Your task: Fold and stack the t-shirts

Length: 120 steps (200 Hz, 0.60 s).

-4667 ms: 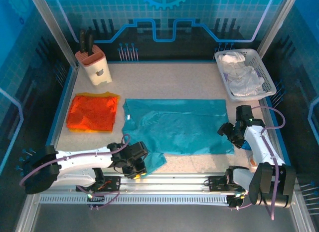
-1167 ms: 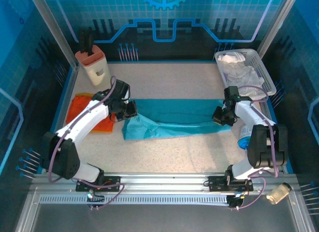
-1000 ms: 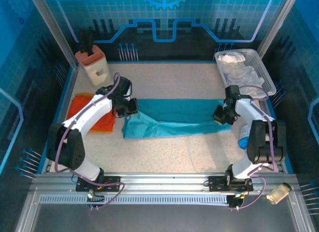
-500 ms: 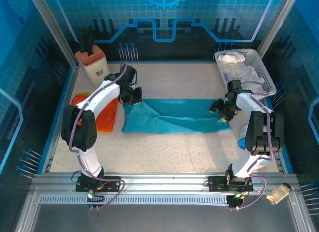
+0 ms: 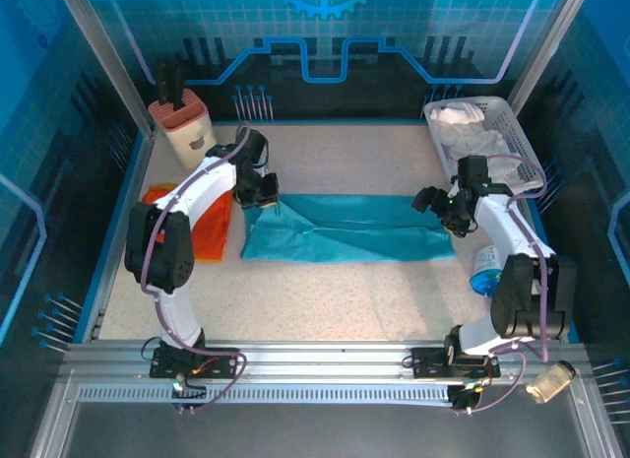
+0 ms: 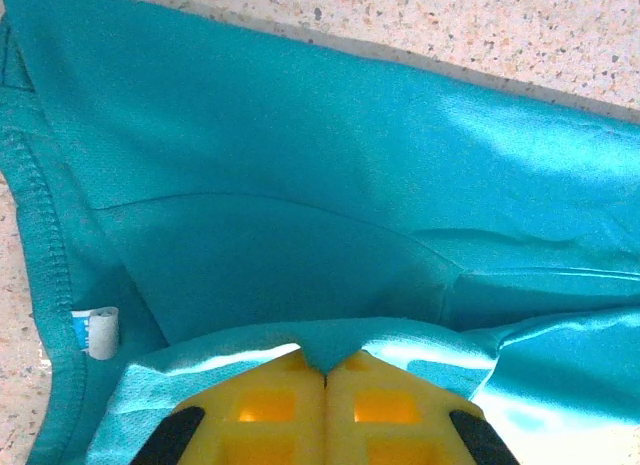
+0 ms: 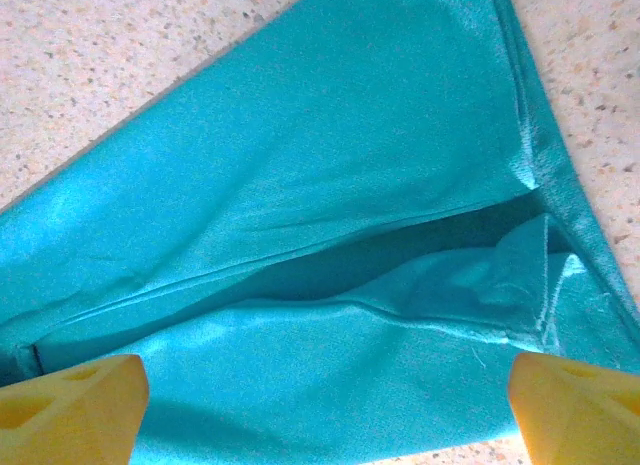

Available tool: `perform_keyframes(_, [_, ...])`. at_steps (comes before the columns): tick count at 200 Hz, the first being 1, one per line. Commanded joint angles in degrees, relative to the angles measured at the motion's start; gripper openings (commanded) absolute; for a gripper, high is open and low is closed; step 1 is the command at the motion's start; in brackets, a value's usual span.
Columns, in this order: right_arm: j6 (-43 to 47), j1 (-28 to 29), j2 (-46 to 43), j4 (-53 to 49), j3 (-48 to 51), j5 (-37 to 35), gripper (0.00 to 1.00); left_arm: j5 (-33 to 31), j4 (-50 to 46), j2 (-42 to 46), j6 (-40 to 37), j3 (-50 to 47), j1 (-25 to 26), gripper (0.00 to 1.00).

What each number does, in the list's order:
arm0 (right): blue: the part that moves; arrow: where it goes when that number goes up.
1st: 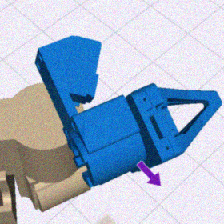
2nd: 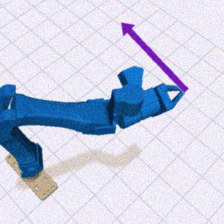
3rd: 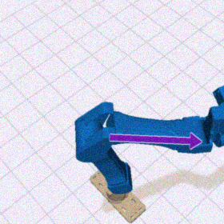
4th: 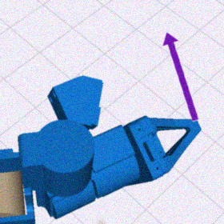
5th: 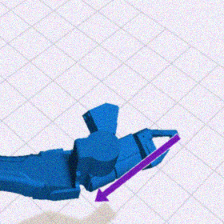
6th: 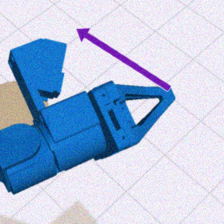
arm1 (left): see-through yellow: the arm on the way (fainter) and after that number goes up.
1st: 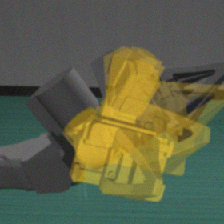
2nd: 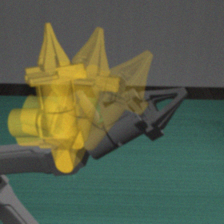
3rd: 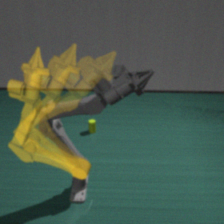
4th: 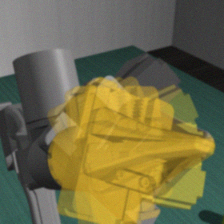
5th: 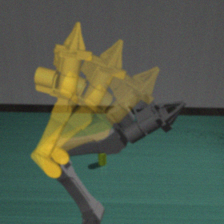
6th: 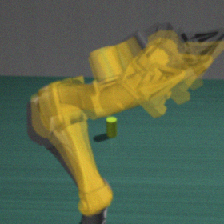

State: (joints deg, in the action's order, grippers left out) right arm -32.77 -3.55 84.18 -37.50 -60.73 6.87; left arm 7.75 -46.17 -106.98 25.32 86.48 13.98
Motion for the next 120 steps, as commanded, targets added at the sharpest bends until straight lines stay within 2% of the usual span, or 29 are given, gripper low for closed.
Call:
perform_keyframes(1, [1.55, 0.89, -2.35, -0.24, 1.11, -2.32, 0.97, 1.37, 0.25, -0.2, -0.29, -1.06, -0.79, 0.0])
perform_keyframes(42, [1.4, 2.1, 0.34, 0.92, 2.21, 0.62, 0.96, 0.87, 0.26, -3.2, 1.47, -0.43, -1.73, 0.0])
perform_keyframes(54, [1.21, 2.64, 0.84, 1.13, 2.54, 0.72, 0.96, 0.16, 0.3, -4.57, 1.98, -0.17, -2.28, 0.06])
perform_keyframes(76, [0.78, 3.52, 0.91, 1.27, 2.99, 0.89, 0.95, -0.8, -0.3, -6.94, 2.01, 0.27, -3.54, 0.29])
perform_keyframes(91, [0.51, 4.75, 0.27, 0.68, 3.08, -0.23, 0.95, -0.83, 0.26, -6.12, 2.19, -0.94, -4.29, 0.38])
perform_keyframes(103, [0.3, 6.15, -0.2, 0.74, 3.45, -0.85, 0.95, -0.98, 1.06, -4.02, 2.44, -2.28, -4.55, 0.44])
perform_keyframes(120, [-0.52, 7.01, 0.39, 1.64, 4.11, 0.18, 0.95, 0.13, 1.37, -1.02, 2.71, -3.53, -4.58, 0.46])
